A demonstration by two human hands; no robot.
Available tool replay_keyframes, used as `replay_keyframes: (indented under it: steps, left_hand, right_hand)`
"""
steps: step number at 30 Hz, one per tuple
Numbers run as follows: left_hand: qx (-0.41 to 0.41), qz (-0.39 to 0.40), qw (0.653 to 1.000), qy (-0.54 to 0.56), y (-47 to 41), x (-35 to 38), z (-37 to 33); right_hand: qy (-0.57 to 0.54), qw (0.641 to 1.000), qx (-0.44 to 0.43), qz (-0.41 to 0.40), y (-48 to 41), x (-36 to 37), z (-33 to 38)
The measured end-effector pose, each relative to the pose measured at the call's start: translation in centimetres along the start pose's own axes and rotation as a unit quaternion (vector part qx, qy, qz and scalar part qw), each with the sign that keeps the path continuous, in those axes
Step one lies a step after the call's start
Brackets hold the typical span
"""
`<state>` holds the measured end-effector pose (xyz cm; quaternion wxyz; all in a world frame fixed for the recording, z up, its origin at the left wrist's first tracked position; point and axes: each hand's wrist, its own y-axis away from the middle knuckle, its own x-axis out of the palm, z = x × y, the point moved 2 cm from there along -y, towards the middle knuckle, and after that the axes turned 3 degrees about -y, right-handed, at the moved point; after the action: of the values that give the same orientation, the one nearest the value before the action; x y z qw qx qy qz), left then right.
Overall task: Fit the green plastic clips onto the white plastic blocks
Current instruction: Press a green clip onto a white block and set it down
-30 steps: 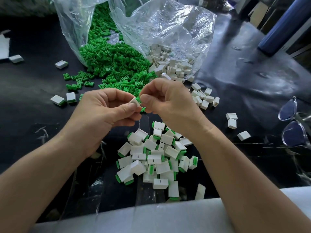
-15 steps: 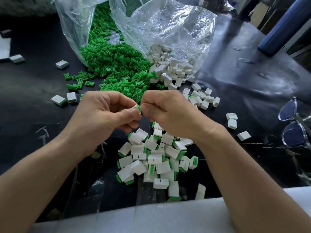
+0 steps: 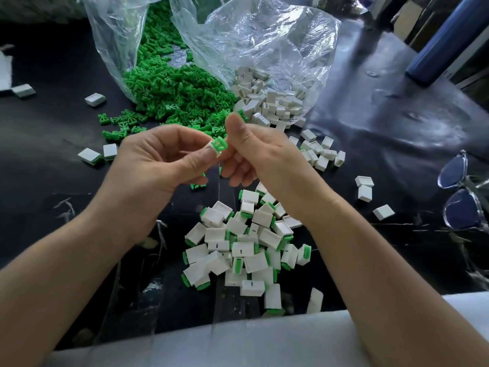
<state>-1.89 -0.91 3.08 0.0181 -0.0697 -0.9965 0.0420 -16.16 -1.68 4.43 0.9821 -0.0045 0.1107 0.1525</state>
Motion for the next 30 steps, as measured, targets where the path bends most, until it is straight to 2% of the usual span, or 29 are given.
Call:
replay_keyframes:
  steps: [3, 5, 10, 16, 24, 30]
  left_hand:
    - [0.002, 0.015, 0.999, 0.032, 0.1, 0.1, -0.2]
    - [-0.003, 0.022, 0.999, 0.047, 0.2, 0.1, -0.3]
    - [-0.003, 0.022, 0.998, 0.06, 0.3, 0.4, -0.4]
    - [0.003, 0.034, 0.998, 0.056, 0.4, 0.5, -0.4]
    - [-0.027, 0.026, 0.999, 0.037, 0.3, 0.2, -0.2]
    - [-0.023, 0.04, 0.999, 0.007, 0.3, 0.3, -0.4]
  right_hand:
    - [-0.121, 0.987, 0.078, 0.076, 0.1, 0.9, 0.0]
    - [-0.187, 0.97, 0.101, 0.122, 0.2, 1.7, 0.0]
    - [-0.272, 0.937, 0.147, 0.161, 0.4, 2.1, 0.2]
    - [-0.253, 0.94, 0.164, 0.162, 0.4, 1.8, 0.2]
    - [-0.134, 0.977, 0.136, 0.094, 0.4, 1.3, 0.1]
    - [-0.082, 0.984, 0.127, 0.092, 0.5, 1.5, 0.1]
